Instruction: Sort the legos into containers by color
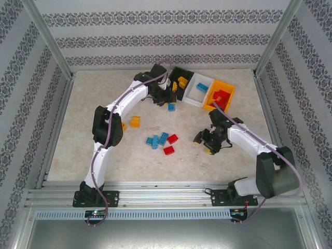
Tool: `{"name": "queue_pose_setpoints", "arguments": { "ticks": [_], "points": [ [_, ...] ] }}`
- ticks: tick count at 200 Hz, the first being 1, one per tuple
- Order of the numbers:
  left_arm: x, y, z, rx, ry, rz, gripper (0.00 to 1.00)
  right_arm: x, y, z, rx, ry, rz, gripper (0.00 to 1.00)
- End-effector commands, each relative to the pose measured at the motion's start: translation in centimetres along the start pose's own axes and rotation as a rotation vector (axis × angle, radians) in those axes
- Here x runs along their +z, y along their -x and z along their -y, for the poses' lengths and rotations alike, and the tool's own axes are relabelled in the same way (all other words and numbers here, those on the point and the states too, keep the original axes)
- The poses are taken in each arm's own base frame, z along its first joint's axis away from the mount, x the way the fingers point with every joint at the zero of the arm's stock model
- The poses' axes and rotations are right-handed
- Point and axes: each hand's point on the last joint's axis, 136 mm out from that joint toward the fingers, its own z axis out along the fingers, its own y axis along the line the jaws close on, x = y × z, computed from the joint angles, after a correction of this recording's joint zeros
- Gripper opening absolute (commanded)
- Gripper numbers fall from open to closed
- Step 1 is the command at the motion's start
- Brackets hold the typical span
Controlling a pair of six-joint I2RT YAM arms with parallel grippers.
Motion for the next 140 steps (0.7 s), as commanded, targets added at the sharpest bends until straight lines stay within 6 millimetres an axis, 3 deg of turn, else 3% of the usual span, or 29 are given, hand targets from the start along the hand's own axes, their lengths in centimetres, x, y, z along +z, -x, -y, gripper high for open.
{"name": "queue_pose_setpoints", "arguments": {
  "ticks": [1, 29, 56, 94, 124, 140],
  "points": [
    [1.9, 3.8, 4.9, -0.205, -0.279, 0.055, 0.30, -0.4, -0.5, 1.8, 0.045, -0.008, 0.018, 0.61],
    [3.5, 7.2, 8.1, -0.308, -0.445, 0.131, 0.30, -0.5, -0.7, 2.8, 0.085, 0.015, 0.032, 0.61],
    [4.9, 8.5, 10.2, -0.334, -0.515, 0.164, 0.32, -0.8, -0.8, 3.3, 0.102, 0.024, 0.040, 0.61],
    [6.9, 9.2, 8.9, -0.408, -0.508, 0.197, 0.34, -1.2, -0.6, 3.9, 0.116, 0.030, 0.053, 0.62],
    [7.2, 9.4, 8.5, -0.420, -0.497, 0.208, 0.52, -1.3, -0.6, 4.0, 0.121, 0.034, 0.051, 0.62],
    [7.2, 9.5, 8.4, -0.421, -0.499, 0.209, 0.55, -1.2, -0.5, 3.9, 0.121, 0.032, 0.047, 0.62]
  ]
}}
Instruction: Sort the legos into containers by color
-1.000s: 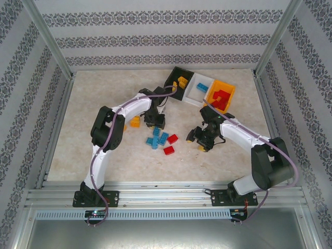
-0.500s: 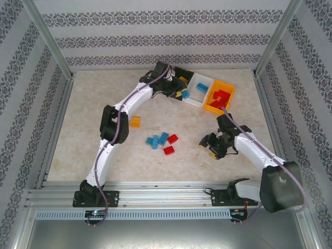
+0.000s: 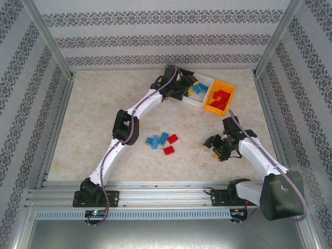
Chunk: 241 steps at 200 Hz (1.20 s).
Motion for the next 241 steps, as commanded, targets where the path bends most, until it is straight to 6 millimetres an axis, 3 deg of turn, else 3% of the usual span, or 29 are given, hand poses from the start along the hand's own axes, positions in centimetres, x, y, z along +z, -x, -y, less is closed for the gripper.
{"name": "queue_pose_setpoints", "arguments": {
  "ticks": [1, 72, 135, 182, 241],
  "points": [
    [-0.5, 0.5, 2.9, 0.010, -0.084, 0.029, 0.55, 0.0, -0.5, 0.6, 0.012, -0.012, -0.023, 0.62],
    [-1.1, -0.1, 3.6, 0.051, -0.086, -0.005, 0.56, 0.3, -0.5, 0.2, 0.018, -0.002, -0.031, 0.62],
    [-4.7, -3.0, 4.2, 0.256, 0.033, -0.080, 0.57, 0.5, -0.9, -1.3, -0.039, -0.011, -0.049, 0.62],
    [-10.6, -5.6, 3.0, 0.477, 0.261, -0.130, 0.58, 0.7, -1.1, -3.3, -0.111, -0.022, -0.065, 0.62],
    [-21.2, -8.1, -3.5, 0.694, 0.690, -0.222, 0.59, 1.6, -1.2, -5.0, -0.159, -0.028, -0.088, 0.62]
  ]
}}
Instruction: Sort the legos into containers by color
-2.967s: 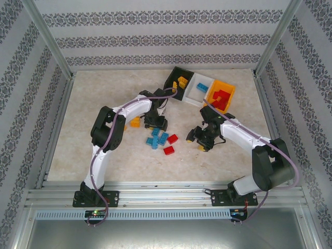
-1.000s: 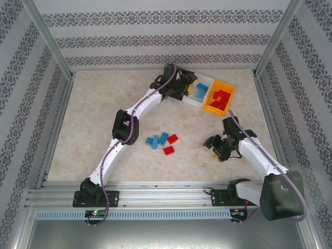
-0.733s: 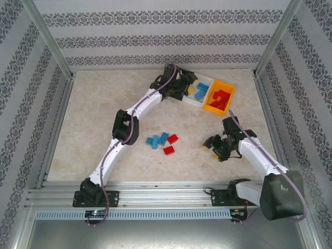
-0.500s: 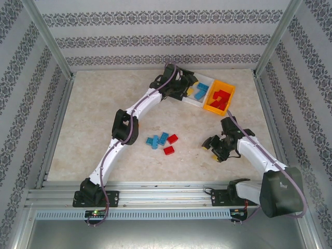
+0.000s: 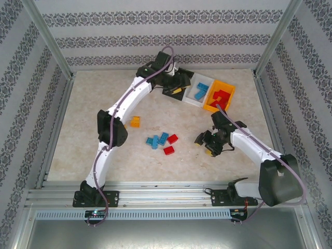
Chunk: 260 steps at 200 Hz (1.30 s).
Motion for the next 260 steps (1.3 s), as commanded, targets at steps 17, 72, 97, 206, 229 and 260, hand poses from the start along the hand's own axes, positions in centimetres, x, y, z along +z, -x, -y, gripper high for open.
{"name": "queue_pose_setpoints", "arguments": {
  "ticks": [17, 72, 97, 206, 229, 260],
  "points": [
    [-4.0, -8.0, -8.4, 0.147, 0.335, -0.195, 0.59, 0.6, 0.2, -1.4, -0.047, -0.005, -0.013, 0.62],
    [-3.8, -17.2, -14.4, 0.050, 0.396, -0.315, 0.58, 1.8, -0.2, -2.2, -0.083, -0.033, -0.051, 0.62],
    [-3.2, -19.9, -15.6, 0.006, 0.400, -0.343, 0.57, 2.1, -0.3, -2.1, -0.084, -0.042, -0.059, 0.62],
    [0.3, -22.0, -15.5, 0.015, 0.427, -0.421, 0.46, 2.4, -0.7, -1.6, -0.093, -0.061, -0.073, 0.62],
    [0.7, -21.7, -15.5, 0.035, 0.438, -0.431, 0.44, 2.4, -0.7, -1.5, -0.088, -0.061, -0.071, 0.63],
    [1.4, -21.6, -15.8, 0.046, 0.458, -0.451, 0.42, 2.5, -0.6, -1.3, -0.084, -0.060, -0.072, 0.63]
  ]
}}
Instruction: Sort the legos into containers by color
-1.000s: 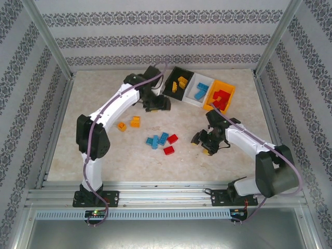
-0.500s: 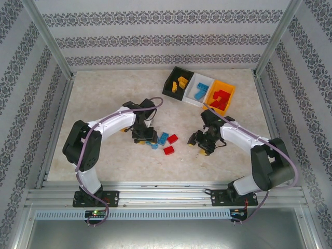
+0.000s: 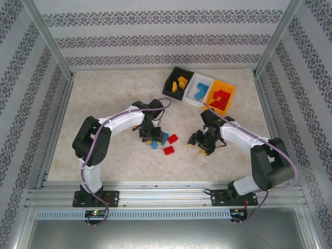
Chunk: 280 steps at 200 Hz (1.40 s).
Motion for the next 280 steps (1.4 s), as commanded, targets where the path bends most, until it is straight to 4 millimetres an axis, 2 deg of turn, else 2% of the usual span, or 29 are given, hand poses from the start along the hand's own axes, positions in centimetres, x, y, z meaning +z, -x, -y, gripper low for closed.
{"name": "queue_pose_setpoints", "arguments": {
  "ticks": [1, 73, 138, 176, 208, 241, 280],
  "points": [
    [0.3, 0.2, 0.1, 0.033, 0.034, -0.011, 0.42, -0.1, 0.0, 0.0, -0.013, 0.000, -0.001, 0.63],
    [1.3, -0.1, -1.4, 0.063, 0.141, -0.053, 0.40, -0.2, 0.0, 0.3, -0.008, 0.000, 0.003, 0.63],
    [1.4, -0.2, -2.0, 0.077, 0.169, -0.065, 0.27, -0.3, 0.0, 0.2, -0.003, 0.005, 0.008, 0.63],
    [0.5, 0.0, -1.4, 0.082, 0.155, -0.048, 0.23, -0.3, 0.1, 0.1, -0.001, 0.006, 0.009, 0.63],
    [-2.0, 1.3, -0.3, 0.072, 0.097, 0.006, 0.21, -0.6, 0.3, -0.3, -0.008, 0.012, 0.014, 0.63],
    [-5.5, 4.0, 2.1, 0.046, -0.060, 0.105, 0.21, -1.8, 1.1, 0.0, 0.012, 0.028, 0.047, 0.63],
    [-10.1, 9.4, 8.0, 0.008, -0.358, 0.228, 0.21, -3.7, 2.1, 2.0, 0.084, 0.071, 0.110, 0.63]
  ]
}}
